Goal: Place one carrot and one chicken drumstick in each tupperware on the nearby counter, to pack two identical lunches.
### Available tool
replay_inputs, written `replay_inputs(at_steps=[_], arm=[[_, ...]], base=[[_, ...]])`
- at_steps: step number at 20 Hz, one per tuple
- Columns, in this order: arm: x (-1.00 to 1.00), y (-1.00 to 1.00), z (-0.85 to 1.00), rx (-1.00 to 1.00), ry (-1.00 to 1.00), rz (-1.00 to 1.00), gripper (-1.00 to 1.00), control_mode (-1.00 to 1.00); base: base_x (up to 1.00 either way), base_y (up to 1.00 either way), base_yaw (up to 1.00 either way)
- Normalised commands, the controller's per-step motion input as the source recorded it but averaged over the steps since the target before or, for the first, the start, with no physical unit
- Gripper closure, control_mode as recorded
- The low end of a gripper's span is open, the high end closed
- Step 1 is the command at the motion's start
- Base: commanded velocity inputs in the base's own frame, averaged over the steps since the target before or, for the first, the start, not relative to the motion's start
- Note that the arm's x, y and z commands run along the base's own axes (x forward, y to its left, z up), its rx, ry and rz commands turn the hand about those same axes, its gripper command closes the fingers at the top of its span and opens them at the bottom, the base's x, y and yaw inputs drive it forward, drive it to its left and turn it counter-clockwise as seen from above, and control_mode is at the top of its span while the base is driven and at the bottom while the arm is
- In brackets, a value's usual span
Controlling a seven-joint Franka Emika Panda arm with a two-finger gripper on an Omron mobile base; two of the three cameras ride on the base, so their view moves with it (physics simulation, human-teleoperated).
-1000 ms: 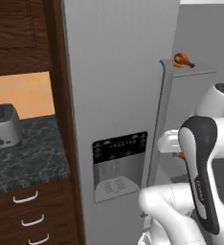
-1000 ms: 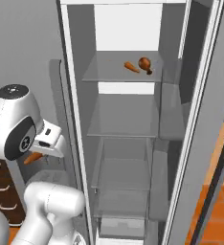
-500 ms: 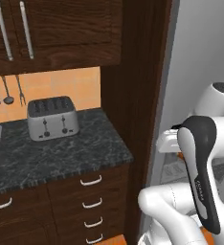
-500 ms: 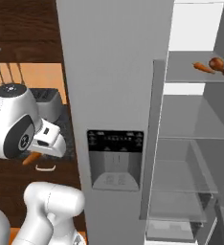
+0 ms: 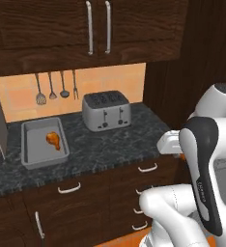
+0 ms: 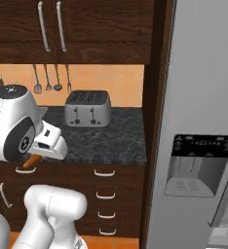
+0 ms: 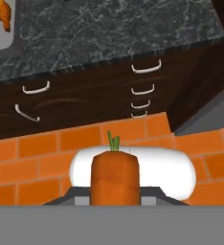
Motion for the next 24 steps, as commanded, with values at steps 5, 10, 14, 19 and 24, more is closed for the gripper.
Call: replay_inputs(at_steps=[5, 10, 14, 19, 24], arm=[[0.00, 0.00, 0.00, 0.00, 0.00, 0.00, 1.00, 1.00], [0.00, 0.00, 0.00, 0.00, 0.00, 0.00, 1.00, 1.00], [0.00, 0.00, 0.00, 0.00, 0.00, 0.00, 1.00, 1.00], [0.30, 0.00, -0.17, 0.01, 0.02, 0.01, 1.00, -1.00], [0.98, 0.33, -0.53, 0.00, 0.00, 0.05, 1.00, -1.00]], base=[[0.22, 1.00, 0.00], [0.43, 0.94, 0.00], [0.61, 0.57, 0.00], [0.43, 0.00, 0.00], [0.00, 0.00, 0.00]])
